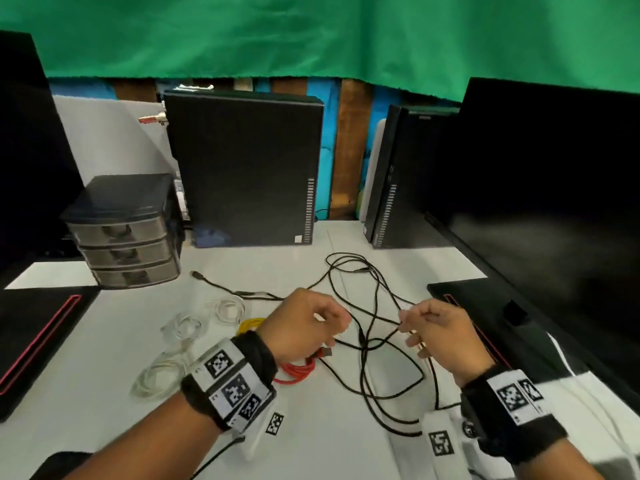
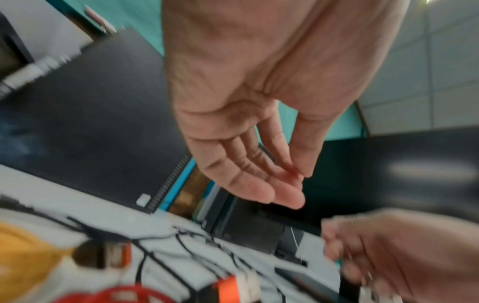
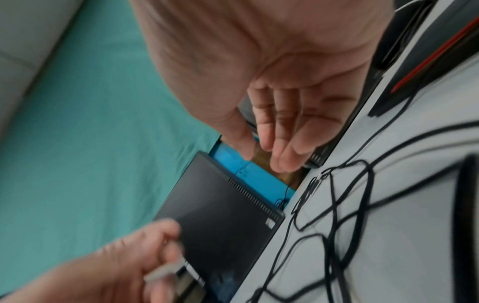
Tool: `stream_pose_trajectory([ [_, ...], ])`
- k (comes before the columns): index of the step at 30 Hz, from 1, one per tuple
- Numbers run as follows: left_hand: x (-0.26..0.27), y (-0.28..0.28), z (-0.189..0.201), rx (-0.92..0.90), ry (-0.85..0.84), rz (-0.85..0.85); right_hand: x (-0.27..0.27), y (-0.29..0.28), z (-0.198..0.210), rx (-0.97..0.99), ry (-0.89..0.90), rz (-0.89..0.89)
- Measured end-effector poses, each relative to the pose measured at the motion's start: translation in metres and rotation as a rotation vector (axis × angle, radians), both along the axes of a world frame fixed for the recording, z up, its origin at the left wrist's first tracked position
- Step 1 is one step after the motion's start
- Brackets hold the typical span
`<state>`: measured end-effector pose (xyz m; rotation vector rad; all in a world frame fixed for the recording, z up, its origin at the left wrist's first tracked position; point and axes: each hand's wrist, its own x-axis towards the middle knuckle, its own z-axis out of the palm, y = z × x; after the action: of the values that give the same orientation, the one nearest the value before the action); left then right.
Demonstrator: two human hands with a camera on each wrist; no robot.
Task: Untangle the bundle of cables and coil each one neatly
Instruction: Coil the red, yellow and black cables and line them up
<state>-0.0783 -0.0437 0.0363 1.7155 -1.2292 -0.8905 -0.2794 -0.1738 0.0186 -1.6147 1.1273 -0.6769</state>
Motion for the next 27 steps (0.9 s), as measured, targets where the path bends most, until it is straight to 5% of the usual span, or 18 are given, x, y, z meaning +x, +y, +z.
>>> stream_pose_trajectory([
  [7,-0.025,-0.077,-0.026,0.246,-0.557,-0.094,-0.013,-0.018,0.004,0.036,-0.001,-0.008],
  [13,-0.035,-0.108,-0.033,0.350,-0.962,-0.332,-0.012,-0.018,0.013,0.058,-0.051,0.003],
  [20,-0.026,-0.106,-0.032,0.308,-1.143,-0.406,-0.014,-0.020,0.014,0.073,-0.073,-0.006],
  [27,-0.018,-0.121,0.018,0.076,-0.855,-0.215,-0.012,-0.017,0.011,0.040,-0.060,0.036],
])
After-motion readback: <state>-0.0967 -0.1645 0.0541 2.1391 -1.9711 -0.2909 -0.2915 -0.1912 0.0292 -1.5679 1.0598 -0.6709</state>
